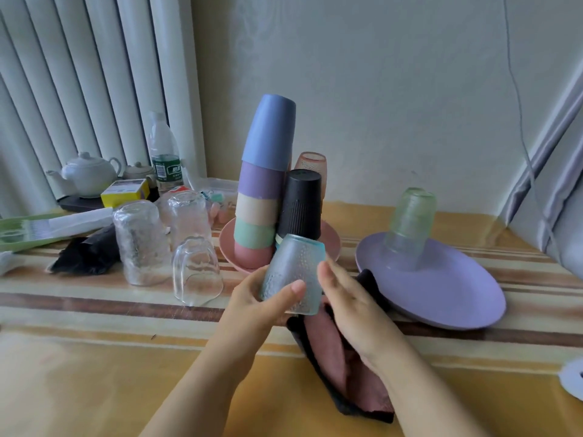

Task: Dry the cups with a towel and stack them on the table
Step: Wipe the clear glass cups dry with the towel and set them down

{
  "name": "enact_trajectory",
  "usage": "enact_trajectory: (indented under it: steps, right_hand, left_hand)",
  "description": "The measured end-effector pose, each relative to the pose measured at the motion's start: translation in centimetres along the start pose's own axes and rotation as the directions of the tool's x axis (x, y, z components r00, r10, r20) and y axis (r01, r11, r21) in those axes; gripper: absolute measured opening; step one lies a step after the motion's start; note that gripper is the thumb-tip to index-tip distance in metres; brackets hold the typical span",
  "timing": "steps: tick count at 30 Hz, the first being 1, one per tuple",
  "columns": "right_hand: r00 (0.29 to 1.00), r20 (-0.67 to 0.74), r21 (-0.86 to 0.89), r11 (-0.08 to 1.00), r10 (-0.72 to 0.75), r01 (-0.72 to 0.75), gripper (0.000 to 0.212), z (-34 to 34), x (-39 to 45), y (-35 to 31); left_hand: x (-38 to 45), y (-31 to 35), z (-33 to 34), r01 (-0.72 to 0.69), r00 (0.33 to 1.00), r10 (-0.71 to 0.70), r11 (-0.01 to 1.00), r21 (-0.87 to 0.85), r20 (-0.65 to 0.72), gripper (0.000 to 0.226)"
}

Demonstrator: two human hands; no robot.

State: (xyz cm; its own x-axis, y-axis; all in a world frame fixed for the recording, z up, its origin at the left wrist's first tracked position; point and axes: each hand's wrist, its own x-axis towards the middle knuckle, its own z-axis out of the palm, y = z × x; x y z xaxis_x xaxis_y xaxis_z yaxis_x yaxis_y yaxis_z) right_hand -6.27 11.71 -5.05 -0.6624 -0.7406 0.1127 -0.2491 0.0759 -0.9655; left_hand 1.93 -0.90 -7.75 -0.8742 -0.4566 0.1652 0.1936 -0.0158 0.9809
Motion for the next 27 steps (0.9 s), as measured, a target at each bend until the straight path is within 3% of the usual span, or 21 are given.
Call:
enact_trajectory:
  steps: [3,5,9,11,13,17,20,23,25,27]
  right_hand:
    - [0.969,-0.242,-0.361,0.932,-0.054,-0.039,0.028,-2.0,0.1,0.8]
    - [0.963,-0.252,-0.507,0.861,-0.092,-0.05,0.015,-2.4,-0.5,0.9]
    - [0.986,-0.083,-0.75,0.66,-0.146,0.035,0.033,0.0,-1.9,0.3]
    - [0.997,-0.035,-0.858,0.513,-0.073,0.007,0.045,1.1,-2.2,0.3]
    - [0.999,-0.051,-0.882,0.469,-0.001,-0.044,0.046,1.2,-2.2,0.6]
    - [0.988,-0.153,-0.709,0.698,-0.006,-0.105,0.011,-0.2,-1.7,1.2]
    - [0.966,-0.254,-0.55,0.828,-0.039,-0.111,0.01,-1.4,-1.0,1.7]
    - [0.914,-0.406,-0.128,0.99,0.006,-0.063,0.013,-2.5,-0.4,1.2]
    - [0.942,-0.334,0.23,0.972,0.035,0.046,0.009,-2.7,-0.4,0.9]
    - [0.974,-0.219,0.352,0.926,-0.058,0.134,0.016,-1.8,-0.5,0.8]
  left_hand:
    - [0.5,-0.7,-0.5,0.038,0.985,-0.043,0.999,-0.037,-0.168,0.063]
    - [0.8,-1.0,-0.9,0.059,0.956,-0.069,0.997,-0.043,-0.286,0.061]
    - [0.7,-0.9,-0.6,0.087,0.935,-0.091,0.996,-0.028,-0.342,0.052]
    - [0.5,-0.8,-0.3,0.083,0.94,-0.086,0.996,-0.024,-0.329,0.046]
    - [0.3,-0.7,0.0,0.078,0.95,-0.081,0.997,-0.021,-0.302,0.035]
    - [0.0,-0.7,0.3,0.085,0.965,-0.082,0.996,-0.002,-0.249,0.035]
    - [0.0,-0.9,0.3,0.076,0.976,-0.076,0.997,-0.012,-0.205,0.042]
    - [-0.1,-0.9,0.4,0.04,0.986,-0.043,0.999,-0.021,-0.164,0.049]
    - [0.0,-0.9,0.5,0.02,0.984,-0.027,0.999,-0.044,-0.174,0.054]
    - [0.1,-1.2,0.5,0.003,0.98,-0.02,0.996,-0.087,-0.196,0.064]
